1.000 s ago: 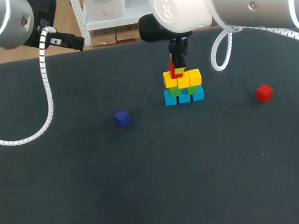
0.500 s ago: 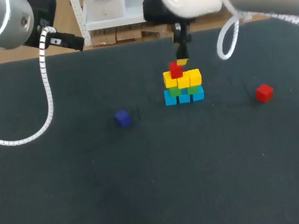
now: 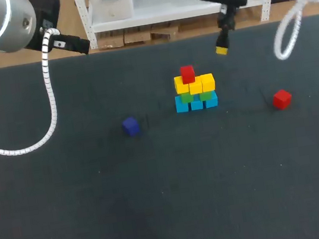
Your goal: Place the blue cubes, place green cubes on the blue cubes, place the yellow cubes on the green cubes, then place the red cubes on the yellow cubes, and place purple cube on the red cubes.
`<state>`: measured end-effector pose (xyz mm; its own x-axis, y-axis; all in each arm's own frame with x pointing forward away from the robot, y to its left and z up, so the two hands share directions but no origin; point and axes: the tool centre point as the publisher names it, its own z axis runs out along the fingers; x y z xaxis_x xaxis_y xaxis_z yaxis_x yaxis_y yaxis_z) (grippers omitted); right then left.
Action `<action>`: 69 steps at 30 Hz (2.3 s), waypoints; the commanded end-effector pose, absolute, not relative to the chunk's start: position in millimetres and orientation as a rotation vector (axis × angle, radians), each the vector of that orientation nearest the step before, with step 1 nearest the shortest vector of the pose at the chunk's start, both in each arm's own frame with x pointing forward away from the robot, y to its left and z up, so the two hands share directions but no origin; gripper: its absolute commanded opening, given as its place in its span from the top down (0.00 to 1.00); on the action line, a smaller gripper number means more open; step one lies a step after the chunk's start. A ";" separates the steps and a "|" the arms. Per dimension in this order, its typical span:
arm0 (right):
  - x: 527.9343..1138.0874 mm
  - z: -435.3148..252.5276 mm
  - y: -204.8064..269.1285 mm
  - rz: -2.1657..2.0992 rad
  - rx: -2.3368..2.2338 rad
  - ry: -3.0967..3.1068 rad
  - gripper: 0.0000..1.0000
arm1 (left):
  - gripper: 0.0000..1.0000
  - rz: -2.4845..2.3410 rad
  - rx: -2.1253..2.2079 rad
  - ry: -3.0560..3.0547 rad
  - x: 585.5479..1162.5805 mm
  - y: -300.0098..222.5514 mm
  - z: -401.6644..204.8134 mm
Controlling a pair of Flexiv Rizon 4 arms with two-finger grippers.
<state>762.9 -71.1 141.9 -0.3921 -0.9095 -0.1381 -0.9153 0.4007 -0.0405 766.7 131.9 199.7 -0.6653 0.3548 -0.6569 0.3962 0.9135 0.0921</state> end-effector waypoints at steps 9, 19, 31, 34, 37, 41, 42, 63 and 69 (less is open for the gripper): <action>731.3 114.5 -117.0 -0.056 -1.422 2.588 0.00 | 0.00 -0.082 0.539 2.358 767.1 133.7 200.1; 711.0 99.9 -144.2 -0.126 -1.226 2.694 0.00 | 0.00 -0.082 0.539 2.358 767.1 133.7 200.1; 686.0 85.2 -184.8 -0.004 -1.088 2.769 0.00 | 0.00 -0.082 0.539 2.358 767.1 133.7 200.1; 682.4 77.8 -187.0 0.010 -1.091 2.790 0.00 | 0.00 -0.082 0.539 2.358 767.1 133.7 200.1; 682.6 67.3 -188.4 0.030 -1.063 2.816 0.00 | 0.00 -0.082 0.539 2.358 767.1 133.7 200.1; 682.3 51.8 -183.5 0.070 -1.060 2.843 0.00 | 0.00 -0.082 0.539 2.358 767.1 133.7 200.1; 683.2 48.8 -184.7 0.067 -1.054 2.848 0.00 | 0.00 -0.082 0.539 2.358 767.1 133.7 200.1; 685.3 9.3 -182.0 0.117 -1.108 2.921 0.06 | 0.00 -0.082 0.539 2.358 767.1 133.7 200.1; 683.4 5.2 -186.8 0.114 -1.104 2.939 0.09 | 0.00 -0.082 0.539 2.358 767.1 133.7 200.1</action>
